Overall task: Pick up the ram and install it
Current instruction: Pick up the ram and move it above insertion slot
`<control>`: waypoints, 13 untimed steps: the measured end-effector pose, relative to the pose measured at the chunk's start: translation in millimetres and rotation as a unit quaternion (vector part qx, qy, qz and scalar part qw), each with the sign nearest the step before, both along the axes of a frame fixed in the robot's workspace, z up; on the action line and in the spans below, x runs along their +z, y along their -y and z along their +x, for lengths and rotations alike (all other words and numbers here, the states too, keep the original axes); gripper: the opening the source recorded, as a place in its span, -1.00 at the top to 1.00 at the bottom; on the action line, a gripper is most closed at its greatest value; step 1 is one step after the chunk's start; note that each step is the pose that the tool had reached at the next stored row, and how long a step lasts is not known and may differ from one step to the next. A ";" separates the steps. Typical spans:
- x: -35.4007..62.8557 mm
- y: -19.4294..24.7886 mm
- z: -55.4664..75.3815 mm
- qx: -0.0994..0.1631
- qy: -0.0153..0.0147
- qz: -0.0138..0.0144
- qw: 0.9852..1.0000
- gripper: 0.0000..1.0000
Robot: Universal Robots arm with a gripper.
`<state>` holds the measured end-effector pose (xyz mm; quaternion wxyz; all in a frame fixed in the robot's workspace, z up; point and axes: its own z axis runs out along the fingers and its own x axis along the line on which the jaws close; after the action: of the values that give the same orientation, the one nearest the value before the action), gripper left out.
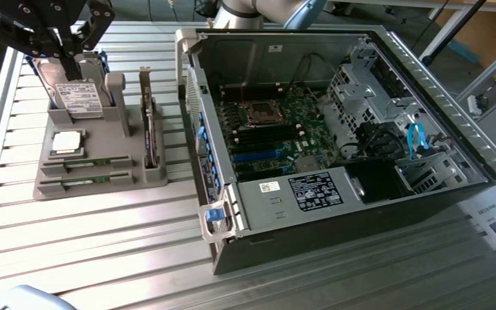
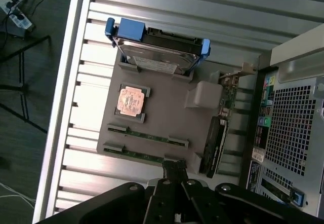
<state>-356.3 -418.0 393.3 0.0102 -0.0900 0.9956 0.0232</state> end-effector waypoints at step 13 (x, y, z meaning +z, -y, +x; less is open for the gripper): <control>0.0 0.0 0.0 0.040 0.000 0.000 0.999 0.80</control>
<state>-356.3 -418.0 393.3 0.0092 -0.1303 0.9912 0.0236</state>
